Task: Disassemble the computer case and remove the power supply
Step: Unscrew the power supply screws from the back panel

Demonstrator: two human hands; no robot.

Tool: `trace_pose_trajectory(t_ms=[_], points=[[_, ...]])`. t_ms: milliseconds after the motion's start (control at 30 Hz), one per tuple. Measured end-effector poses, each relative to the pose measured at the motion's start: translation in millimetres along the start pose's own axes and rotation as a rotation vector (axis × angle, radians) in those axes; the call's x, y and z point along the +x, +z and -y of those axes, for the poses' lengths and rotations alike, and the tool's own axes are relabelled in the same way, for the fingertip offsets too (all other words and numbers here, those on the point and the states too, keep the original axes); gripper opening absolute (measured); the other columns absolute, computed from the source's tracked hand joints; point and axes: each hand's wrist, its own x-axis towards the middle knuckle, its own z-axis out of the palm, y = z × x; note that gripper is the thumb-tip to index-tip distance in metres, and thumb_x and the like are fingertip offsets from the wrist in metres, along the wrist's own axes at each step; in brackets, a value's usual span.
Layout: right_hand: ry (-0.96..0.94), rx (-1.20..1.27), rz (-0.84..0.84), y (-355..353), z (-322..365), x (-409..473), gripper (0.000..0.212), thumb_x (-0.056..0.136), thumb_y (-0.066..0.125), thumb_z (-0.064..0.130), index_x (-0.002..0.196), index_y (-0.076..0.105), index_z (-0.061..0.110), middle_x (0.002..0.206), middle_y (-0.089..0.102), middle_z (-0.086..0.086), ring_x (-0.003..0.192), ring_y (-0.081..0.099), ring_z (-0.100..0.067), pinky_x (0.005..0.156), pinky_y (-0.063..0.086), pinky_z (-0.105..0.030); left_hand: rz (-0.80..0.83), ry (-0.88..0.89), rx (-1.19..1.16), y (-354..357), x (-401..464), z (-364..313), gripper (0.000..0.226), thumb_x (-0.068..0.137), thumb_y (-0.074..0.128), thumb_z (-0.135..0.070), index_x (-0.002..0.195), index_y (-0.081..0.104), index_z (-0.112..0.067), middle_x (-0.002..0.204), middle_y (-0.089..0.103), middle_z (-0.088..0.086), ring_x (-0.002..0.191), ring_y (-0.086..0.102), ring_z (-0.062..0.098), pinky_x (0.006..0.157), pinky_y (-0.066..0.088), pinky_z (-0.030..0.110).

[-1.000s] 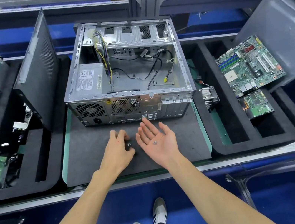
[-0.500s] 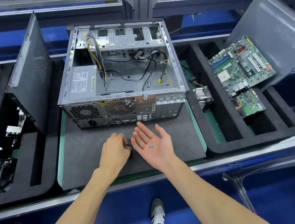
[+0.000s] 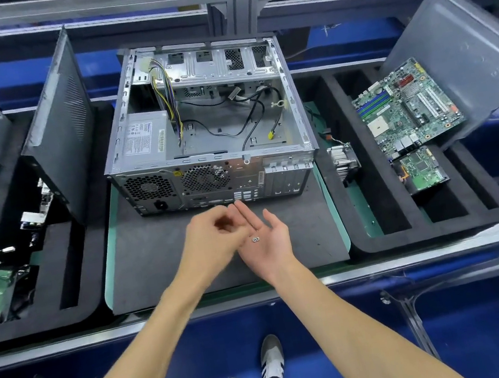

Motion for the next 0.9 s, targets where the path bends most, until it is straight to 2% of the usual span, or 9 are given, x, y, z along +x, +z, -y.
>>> trace_pose_trajectory(t_ms=[133,367,533,600,667,700,767,833,900], points=[[-0.006,-0.023,0.085,8,-3,-6,0.058,0.107,0.03,0.036,0.116,0.073,-0.002,0.13,0.066,-0.021,0.117,0.067,-0.033,0.091,0.058,-0.043,0.117,0.13,0.26,18,-11,-8,0.018,0.076,0.065,0.004,0.083,0.073,-0.01,0.076,0.071,0.0,0.059,0.055,-0.004,0.064,0.043,0.014],[-0.076,0.084,0.132,10,24,-30,0.055,0.106,0.035,0.035,0.117,0.073,-0.003,0.123,0.069,-0.02,0.115,0.067,-0.035,0.088,0.059,-0.046,0.136,0.323,0.205,34,-14,-30,0.028,0.085,0.061,0.006,0.099,0.074,-0.015,0.096,0.071,-0.011,0.088,0.06,-0.007,0.079,0.043,0.011],[-0.123,0.051,-0.012,2,82,-52,0.05,0.1,0.053,0.04,0.116,0.073,-0.003,0.122,0.068,-0.02,0.119,0.062,-0.033,0.113,0.042,-0.045,0.054,0.345,-0.07,59,-1,-62,0.032,0.087,0.051,0.001,0.097,0.072,-0.021,0.087,0.071,-0.012,0.082,0.067,0.008,0.075,0.051,0.017],[-0.163,-0.033,-0.116,-9,117,-60,0.046,0.099,0.055,0.036,0.109,0.076,-0.004,0.118,0.071,-0.02,0.107,0.071,-0.032,0.093,0.056,-0.042,0.036,0.38,-0.024,80,8,-70,0.03,0.088,0.052,0.002,0.092,0.07,-0.021,0.088,0.07,-0.013,0.083,0.066,0.008,0.073,0.049,0.016],[-0.168,-0.117,-0.24,-27,156,-64,0.042,0.101,0.053,0.032,0.088,0.077,0.0,0.079,0.072,-0.011,0.064,0.071,-0.02,0.057,0.056,-0.028,0.085,0.349,0.014,105,17,-72,0.032,0.089,0.052,0.005,0.087,0.07,-0.02,0.082,0.068,-0.013,0.078,0.064,0.011,0.07,0.048,0.021],[-0.155,-0.216,-0.335,-36,175,-64,0.041,0.102,0.05,0.031,0.073,0.065,0.007,0.056,0.056,-0.002,0.043,0.054,-0.012,0.041,0.042,-0.022,0.121,0.314,0.031,118,24,-71,0.033,0.089,0.051,0.006,0.084,0.07,-0.02,0.078,0.068,-0.013,0.075,0.063,0.011,0.068,0.048,0.022],[-0.201,-0.663,-0.55,-54,211,-60,0.041,0.102,0.046,0.03,0.064,0.035,0.019,0.044,0.027,0.006,0.033,0.024,-0.009,0.031,0.02,-0.02,0.192,0.242,0.066,143,37,-69,0.035,0.088,0.05,0.006,0.079,0.07,-0.021,0.07,0.066,-0.016,0.07,0.061,0.006,0.066,0.045,0.017],[-0.223,-1.193,-0.697,-72,236,-46,0.041,0.101,0.045,0.03,0.063,0.035,0.019,0.053,0.033,0.003,0.042,0.03,-0.014,0.041,0.028,-0.022,0.241,0.183,0.1,164,49,-67,0.038,0.089,0.049,0.004,0.076,0.069,-0.026,0.069,0.067,-0.02,0.068,0.06,0.002,0.064,0.043,0.013],[-0.154,-1.417,-0.714,-90,248,-29,0.046,0.104,0.039,0.033,0.065,0.052,0.013,0.063,0.05,-0.002,0.054,0.047,-0.019,0.057,0.041,-0.028,0.259,0.145,0.137,180,60,-67,0.041,0.089,0.048,0.002,0.074,0.068,-0.031,0.073,0.069,-0.018,0.071,0.063,0.002,0.066,0.046,0.015]])
